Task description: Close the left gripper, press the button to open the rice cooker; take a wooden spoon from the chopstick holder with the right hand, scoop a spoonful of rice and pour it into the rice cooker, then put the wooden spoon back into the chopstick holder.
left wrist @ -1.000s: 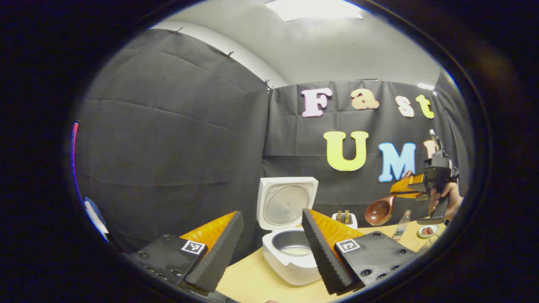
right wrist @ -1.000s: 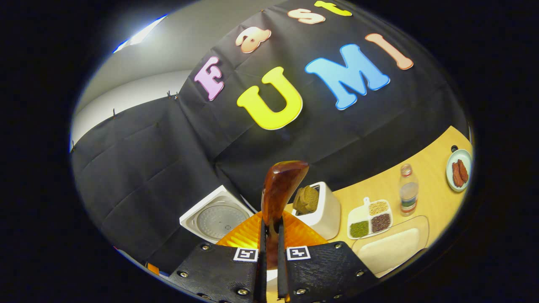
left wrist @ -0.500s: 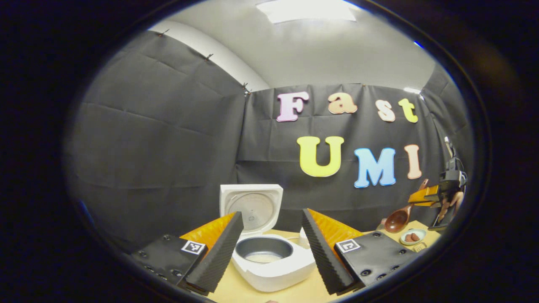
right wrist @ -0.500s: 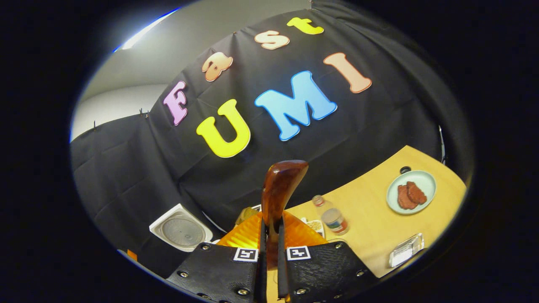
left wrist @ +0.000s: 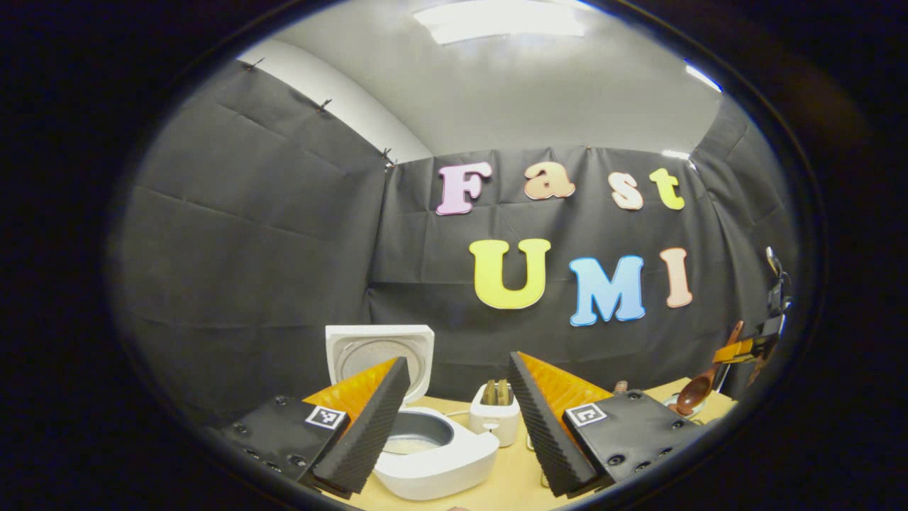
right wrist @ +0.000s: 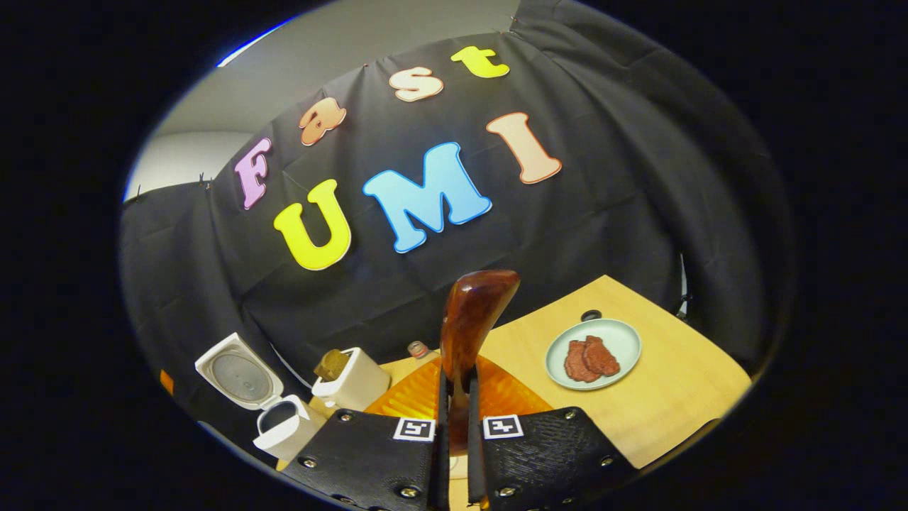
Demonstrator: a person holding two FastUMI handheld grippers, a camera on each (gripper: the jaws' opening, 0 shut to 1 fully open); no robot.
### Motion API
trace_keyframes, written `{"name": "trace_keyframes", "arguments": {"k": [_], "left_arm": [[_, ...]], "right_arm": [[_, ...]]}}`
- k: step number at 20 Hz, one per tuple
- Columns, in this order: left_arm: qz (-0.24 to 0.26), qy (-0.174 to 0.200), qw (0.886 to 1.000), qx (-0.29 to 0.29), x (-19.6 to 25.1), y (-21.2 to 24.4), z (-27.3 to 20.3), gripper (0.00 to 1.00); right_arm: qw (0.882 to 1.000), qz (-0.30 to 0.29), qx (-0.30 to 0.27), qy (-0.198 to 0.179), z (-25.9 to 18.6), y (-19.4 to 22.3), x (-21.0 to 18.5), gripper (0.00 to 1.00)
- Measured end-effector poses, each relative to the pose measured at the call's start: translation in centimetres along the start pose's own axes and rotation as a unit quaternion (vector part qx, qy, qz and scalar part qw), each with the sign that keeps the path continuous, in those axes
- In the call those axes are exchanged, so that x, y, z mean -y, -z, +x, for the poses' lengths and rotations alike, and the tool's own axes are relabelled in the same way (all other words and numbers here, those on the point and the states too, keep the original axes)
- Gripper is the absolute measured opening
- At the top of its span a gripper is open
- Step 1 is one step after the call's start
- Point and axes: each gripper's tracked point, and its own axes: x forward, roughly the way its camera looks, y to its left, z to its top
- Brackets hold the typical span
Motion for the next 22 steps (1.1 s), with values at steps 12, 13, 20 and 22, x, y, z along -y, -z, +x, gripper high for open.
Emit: {"name": "trace_keyframes", "arguments": {"k": [12,13,20,22], "left_arm": [[0.022,-0.010,1.000,-0.008,3.1,-0.5,-0.1,0.95],[0.025,-0.010,1.000,-0.006,3.3,-0.6,-0.2,0.95],[0.044,-0.011,0.999,-0.002,4.8,-1.3,-1.0,0.95],[0.048,-0.012,0.999,-0.003,5.1,-1.2,-1.4,0.95]], "right_arm": [[0.995,-0.052,-0.071,0.042,0.4,7.8,8.2,0.10],[0.995,-0.053,-0.078,0.043,0.5,8.6,8.7,0.10],[0.990,-0.044,-0.130,0.045,1.0,12.7,10.4,0.11],[0.988,-0.044,-0.139,0.040,1.0,13.3,10.4,0.11]]}}
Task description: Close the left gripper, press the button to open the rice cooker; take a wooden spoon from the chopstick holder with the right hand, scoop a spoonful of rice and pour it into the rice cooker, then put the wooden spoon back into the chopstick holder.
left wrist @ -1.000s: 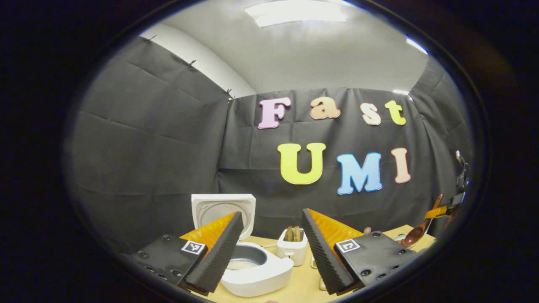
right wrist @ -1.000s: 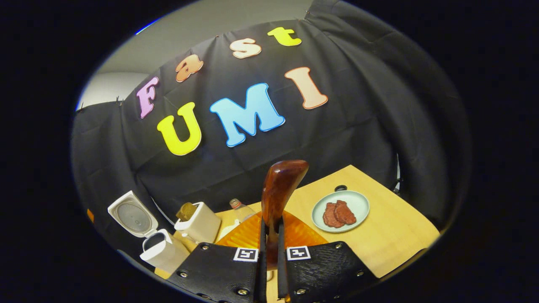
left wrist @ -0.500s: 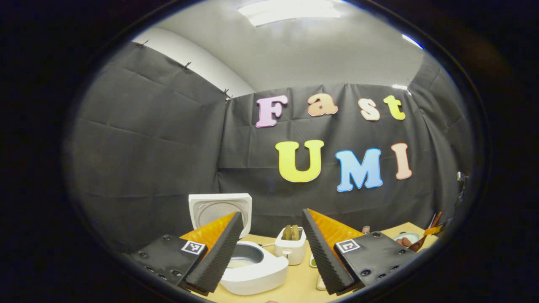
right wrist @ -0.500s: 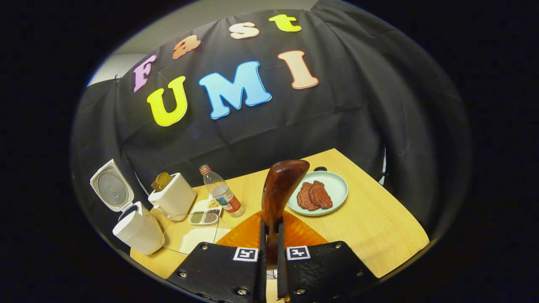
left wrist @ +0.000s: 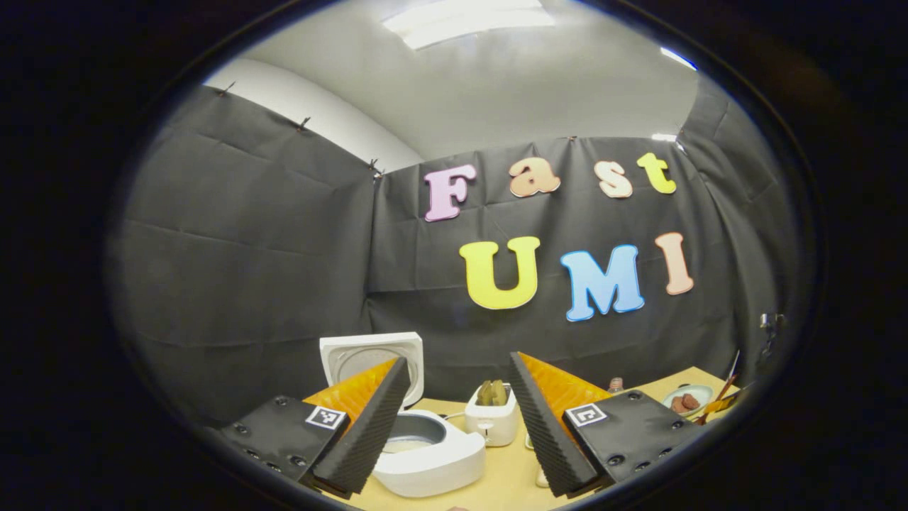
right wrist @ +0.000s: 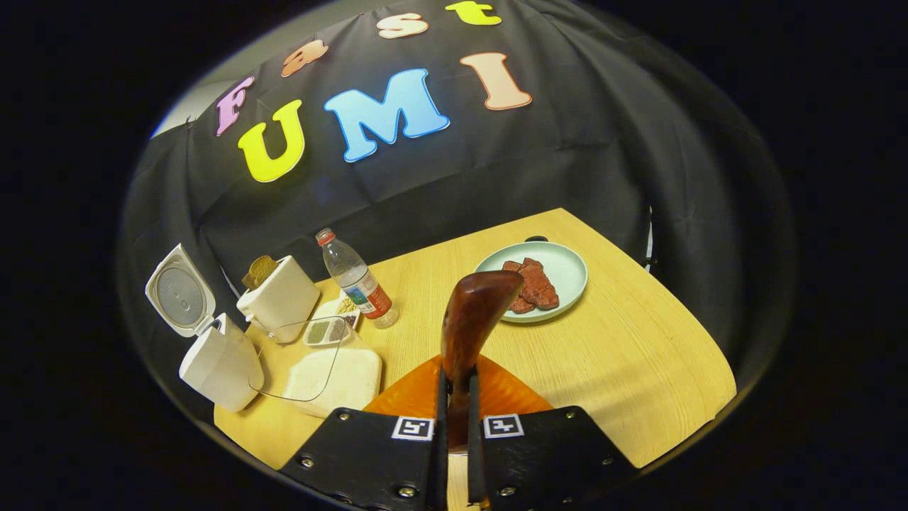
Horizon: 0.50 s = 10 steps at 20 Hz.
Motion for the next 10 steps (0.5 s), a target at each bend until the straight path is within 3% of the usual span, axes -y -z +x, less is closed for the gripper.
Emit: {"name": "trace_keyframes", "arguments": {"k": [5,7,8,9,10], "left_arm": [[0.001,-0.006,1.000,-0.001,0.8,0.0,-0.2,0.97],[0.002,-0.008,1.000,-0.005,1.1,0.2,-0.1,0.97],[0.001,-0.009,1.000,-0.005,1.3,0.3,0.0,0.95],[0.000,-0.011,1.000,-0.005,1.4,0.3,0.0,0.97],[-0.001,-0.014,1.000,-0.006,1.4,0.4,0.1,0.96]], "right_arm": [[0.999,-0.029,0.023,0.002,-0.8,-1.0,1.0,0.19],[0.998,-0.058,0.032,0.011,-1.5,-1.8,1.8,0.44],[0.996,-0.076,0.045,0.024,-1.8,-2.7,2.5,0.69],[0.993,-0.094,0.059,0.038,-2.4,-3.5,3.1,0.87],[0.990,-0.111,0.073,0.051,-3.1,-4.5,3.6,0.98]]}}
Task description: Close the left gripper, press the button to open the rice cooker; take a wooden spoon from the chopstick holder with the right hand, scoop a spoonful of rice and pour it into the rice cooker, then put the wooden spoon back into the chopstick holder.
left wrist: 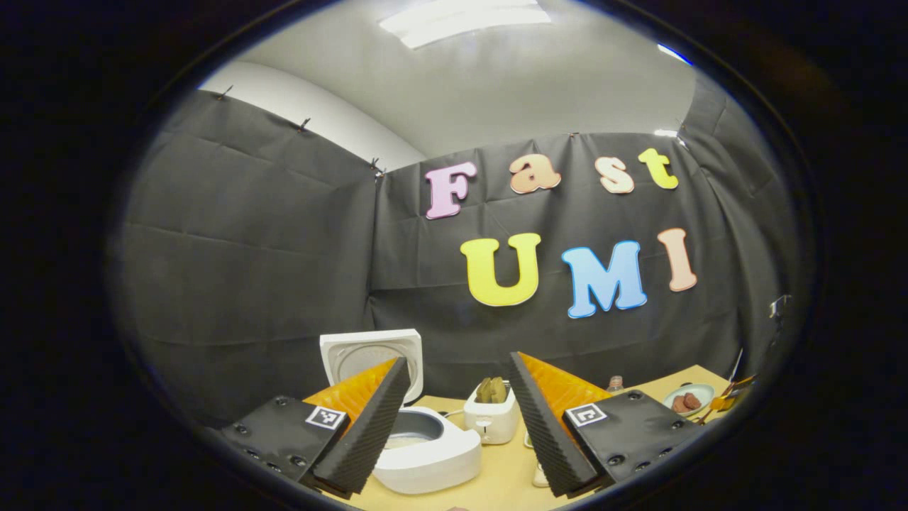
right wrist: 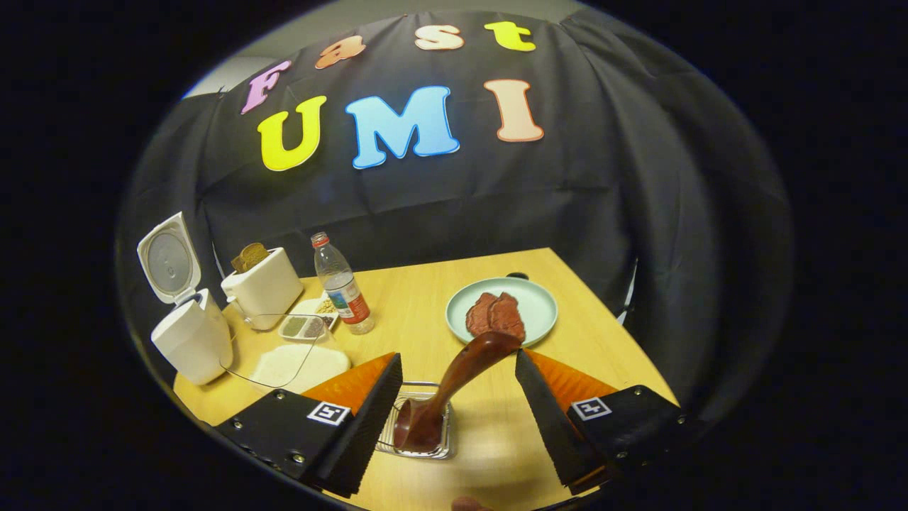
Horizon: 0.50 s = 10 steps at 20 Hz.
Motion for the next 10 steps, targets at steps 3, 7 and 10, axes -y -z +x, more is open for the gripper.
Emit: {"name": "trace_keyframes", "arguments": {"k": [3,7,10], "left_arm": [[0.003,-0.012,1.000,-0.007,-0.6,0.4,0.8,0.96],[-0.002,-0.025,0.999,-0.020,-2.5,0.7,3.0,0.96],[-0.004,-0.035,0.999,-0.021,-4.9,0.1,5.8,0.96]], "right_arm": [[0.998,-0.038,0.041,0.024,-2.1,-3.1,1.1,0.98],[0.994,-0.049,0.093,0.023,-5.8,-7.6,0.3,0.98],[0.990,-0.048,0.125,0.033,-8.5,-10.3,-0.8,0.98]]}}
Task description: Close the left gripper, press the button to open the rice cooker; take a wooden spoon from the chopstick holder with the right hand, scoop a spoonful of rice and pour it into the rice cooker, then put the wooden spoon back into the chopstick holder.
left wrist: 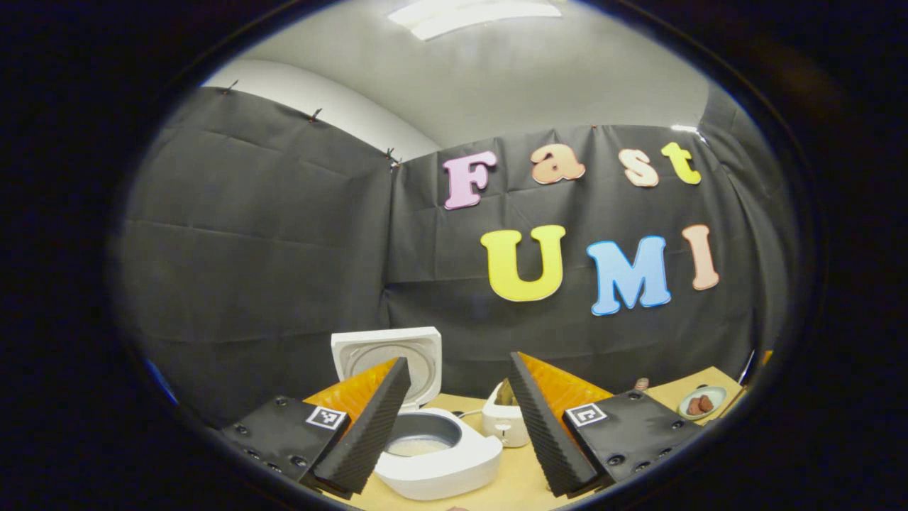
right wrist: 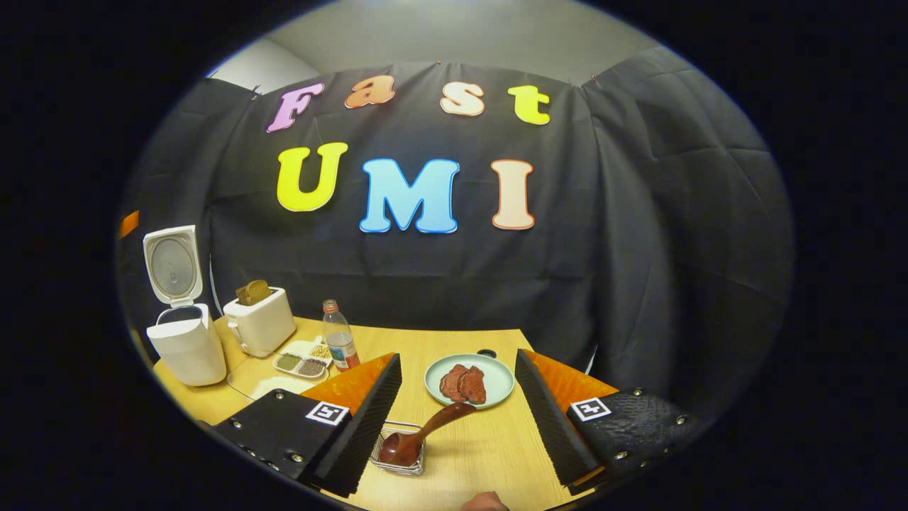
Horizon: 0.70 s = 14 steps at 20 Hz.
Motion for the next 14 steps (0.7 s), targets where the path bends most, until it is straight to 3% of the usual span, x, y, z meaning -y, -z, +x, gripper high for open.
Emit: {"name": "trace_keyframes", "arguments": {"k": [6,14], "left_arm": [[0.008,-0.021,1.000,-0.006,-5.3,-1.3,7.4,0.98],[0.007,-0.040,0.999,-0.032,-11.0,-1.3,18.0,0.96]], "right_arm": [[0.999,0.015,0.041,0.018,-2.9,-3.7,-2.6,0.98],[0.997,0.020,0.042,0.064,-4.8,-3.3,-5.3,0.98]]}}
